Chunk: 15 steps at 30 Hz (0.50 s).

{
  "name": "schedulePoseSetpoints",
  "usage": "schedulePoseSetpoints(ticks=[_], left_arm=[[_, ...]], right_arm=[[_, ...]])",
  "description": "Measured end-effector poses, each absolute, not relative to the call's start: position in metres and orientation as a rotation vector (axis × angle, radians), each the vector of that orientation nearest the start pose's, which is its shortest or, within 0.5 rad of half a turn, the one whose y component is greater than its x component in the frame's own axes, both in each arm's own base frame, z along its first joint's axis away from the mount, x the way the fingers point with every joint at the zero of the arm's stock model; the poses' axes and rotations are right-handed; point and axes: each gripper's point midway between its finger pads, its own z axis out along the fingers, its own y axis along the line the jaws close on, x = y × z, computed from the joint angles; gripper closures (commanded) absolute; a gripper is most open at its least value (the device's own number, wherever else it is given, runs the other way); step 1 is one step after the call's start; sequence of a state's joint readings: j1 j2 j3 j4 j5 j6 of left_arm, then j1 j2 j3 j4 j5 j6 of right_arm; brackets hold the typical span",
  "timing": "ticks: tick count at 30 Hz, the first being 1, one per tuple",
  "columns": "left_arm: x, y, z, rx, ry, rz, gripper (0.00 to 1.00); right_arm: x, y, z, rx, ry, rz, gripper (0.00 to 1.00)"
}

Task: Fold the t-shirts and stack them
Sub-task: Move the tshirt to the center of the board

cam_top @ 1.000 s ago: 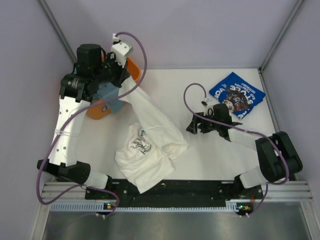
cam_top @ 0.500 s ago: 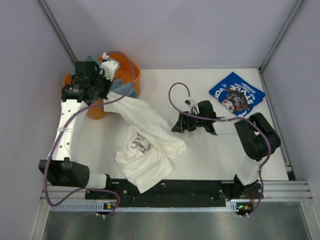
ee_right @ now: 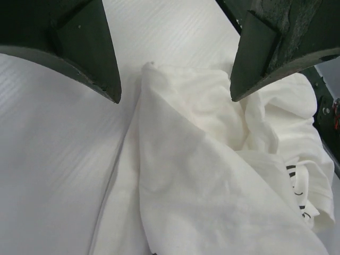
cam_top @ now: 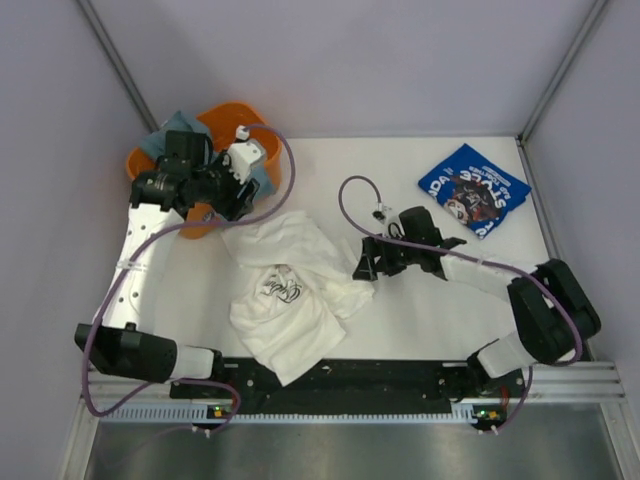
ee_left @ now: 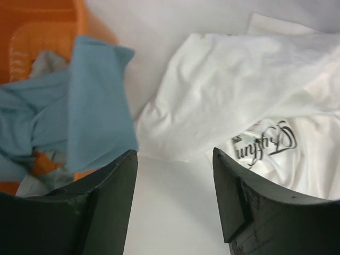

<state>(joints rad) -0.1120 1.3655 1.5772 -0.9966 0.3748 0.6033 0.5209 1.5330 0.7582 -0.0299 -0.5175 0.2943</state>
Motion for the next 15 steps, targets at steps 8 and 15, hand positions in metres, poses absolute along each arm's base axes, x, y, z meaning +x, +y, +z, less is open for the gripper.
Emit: schedulePoseSetpoints(ticks=[8,15], left_arm=[[0.285,-0.149,0.223,1.307,2.097,-0.414,0.36],[0.274,-0.161,0.203,1.371,2.124,-0.469,0.35]], right_arm=[[0.232,0.235,0.055,-0.508,2.447,0.915,0.20],[0.237,0.252,0.029,-0.458,2.466,1.006,0.90]])
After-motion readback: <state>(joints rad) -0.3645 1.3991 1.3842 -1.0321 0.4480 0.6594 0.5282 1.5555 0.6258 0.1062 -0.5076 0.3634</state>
